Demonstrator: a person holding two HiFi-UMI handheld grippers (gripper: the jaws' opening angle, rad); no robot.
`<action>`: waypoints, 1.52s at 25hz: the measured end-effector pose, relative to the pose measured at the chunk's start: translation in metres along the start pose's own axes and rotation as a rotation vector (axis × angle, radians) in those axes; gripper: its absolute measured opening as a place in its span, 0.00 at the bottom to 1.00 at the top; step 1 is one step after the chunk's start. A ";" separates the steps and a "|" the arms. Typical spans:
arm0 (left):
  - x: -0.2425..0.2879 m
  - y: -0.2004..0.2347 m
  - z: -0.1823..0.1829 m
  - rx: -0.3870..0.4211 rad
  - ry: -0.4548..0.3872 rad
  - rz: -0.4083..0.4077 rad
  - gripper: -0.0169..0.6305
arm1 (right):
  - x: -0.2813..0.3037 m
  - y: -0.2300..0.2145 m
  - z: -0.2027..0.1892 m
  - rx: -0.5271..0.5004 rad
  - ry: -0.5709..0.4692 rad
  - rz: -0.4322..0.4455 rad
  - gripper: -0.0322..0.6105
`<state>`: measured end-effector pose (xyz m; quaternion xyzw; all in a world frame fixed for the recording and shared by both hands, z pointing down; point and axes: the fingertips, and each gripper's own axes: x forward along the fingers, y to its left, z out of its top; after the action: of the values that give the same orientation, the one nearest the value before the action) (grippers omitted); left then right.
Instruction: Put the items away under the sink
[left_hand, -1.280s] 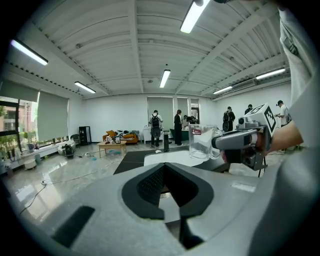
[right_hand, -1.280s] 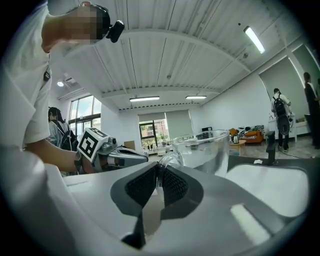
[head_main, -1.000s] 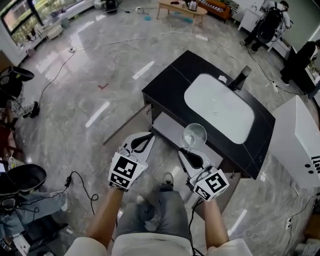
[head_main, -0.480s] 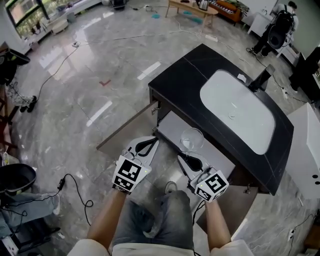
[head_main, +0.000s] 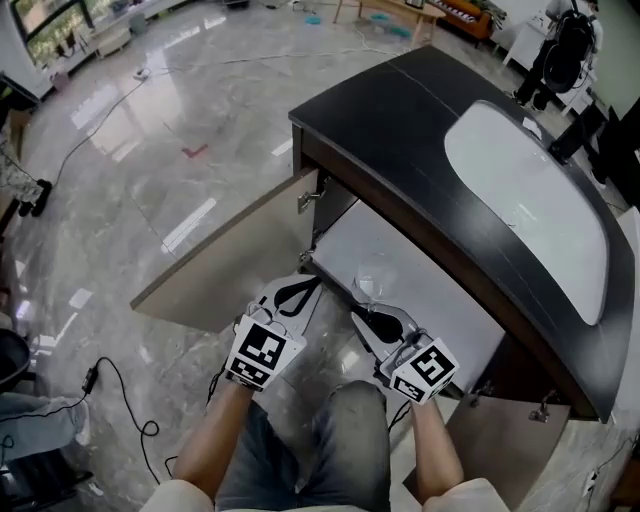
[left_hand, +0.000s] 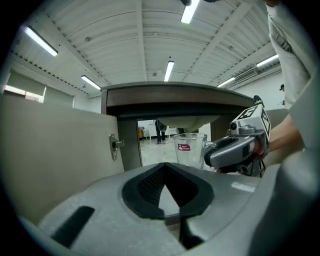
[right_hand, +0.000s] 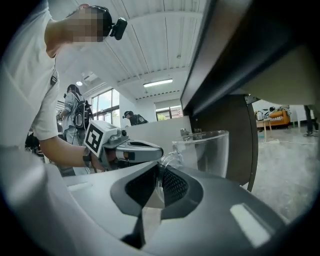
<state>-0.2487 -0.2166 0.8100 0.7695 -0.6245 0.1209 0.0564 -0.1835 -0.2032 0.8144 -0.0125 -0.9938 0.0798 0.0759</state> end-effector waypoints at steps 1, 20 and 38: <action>0.006 0.001 -0.012 0.003 -0.001 -0.001 0.03 | 0.003 -0.006 -0.013 0.000 0.002 -0.003 0.07; 0.043 0.016 -0.106 0.005 -0.075 0.022 0.03 | 0.042 -0.086 -0.118 -0.016 -0.025 -0.093 0.07; 0.043 0.014 -0.143 0.012 0.003 -0.015 0.03 | 0.106 -0.157 -0.199 -0.021 0.033 -0.206 0.08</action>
<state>-0.2706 -0.2267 0.9584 0.7745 -0.6177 0.1257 0.0535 -0.2598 -0.3231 1.0490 0.0877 -0.9892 0.0608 0.1000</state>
